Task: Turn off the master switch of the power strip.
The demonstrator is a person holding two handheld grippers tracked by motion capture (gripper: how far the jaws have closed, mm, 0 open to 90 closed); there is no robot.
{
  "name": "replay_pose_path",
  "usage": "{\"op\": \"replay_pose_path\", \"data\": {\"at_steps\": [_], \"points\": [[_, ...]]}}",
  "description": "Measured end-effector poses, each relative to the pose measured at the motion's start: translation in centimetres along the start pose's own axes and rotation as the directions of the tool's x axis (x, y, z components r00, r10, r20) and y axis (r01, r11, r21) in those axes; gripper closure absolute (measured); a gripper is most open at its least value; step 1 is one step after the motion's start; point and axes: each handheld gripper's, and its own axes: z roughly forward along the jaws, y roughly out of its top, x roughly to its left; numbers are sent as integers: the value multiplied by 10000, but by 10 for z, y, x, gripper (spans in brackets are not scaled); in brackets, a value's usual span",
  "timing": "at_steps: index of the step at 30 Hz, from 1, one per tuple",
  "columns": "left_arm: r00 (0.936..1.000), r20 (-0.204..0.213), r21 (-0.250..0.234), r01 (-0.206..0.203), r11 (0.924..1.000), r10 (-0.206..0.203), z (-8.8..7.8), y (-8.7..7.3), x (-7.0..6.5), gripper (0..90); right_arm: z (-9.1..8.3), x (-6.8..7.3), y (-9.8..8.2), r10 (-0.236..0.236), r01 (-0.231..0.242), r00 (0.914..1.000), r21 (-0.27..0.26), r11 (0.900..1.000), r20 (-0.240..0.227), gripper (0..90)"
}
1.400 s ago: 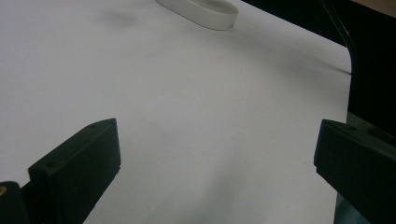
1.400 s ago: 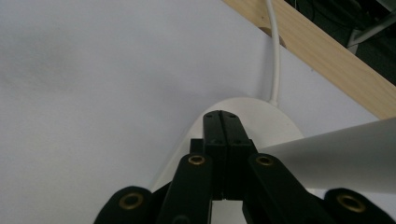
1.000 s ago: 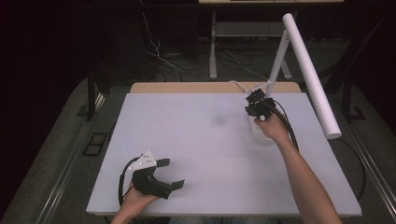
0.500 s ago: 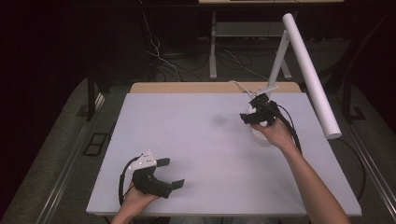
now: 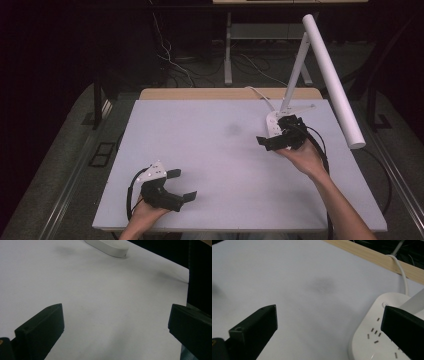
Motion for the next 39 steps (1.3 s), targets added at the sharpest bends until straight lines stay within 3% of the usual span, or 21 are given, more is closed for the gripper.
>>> {"op": "replay_pose_path", "data": {"at_steps": [14,20,27,39], "points": [[10000,-36,10,-40,10000,40,0,0,1,0,-23,18,-32,272,-306,9971,-468,9984,-711,2],[10000,-27,28,-52,10000,52,-1,0,0,0,-29,20,-42,321,-367,9954,-489,9981,-907,2],[10000,-42,30,-18,10000,18,-1,0,0,0,-37,23,-63,519,-577,9940,-586,9966,-963,2],[10000,-53,78,-21,10000,21,0,0,0,0,-53,26,-115,1193,-1259,9902,-939,9876,-729,3]]}}
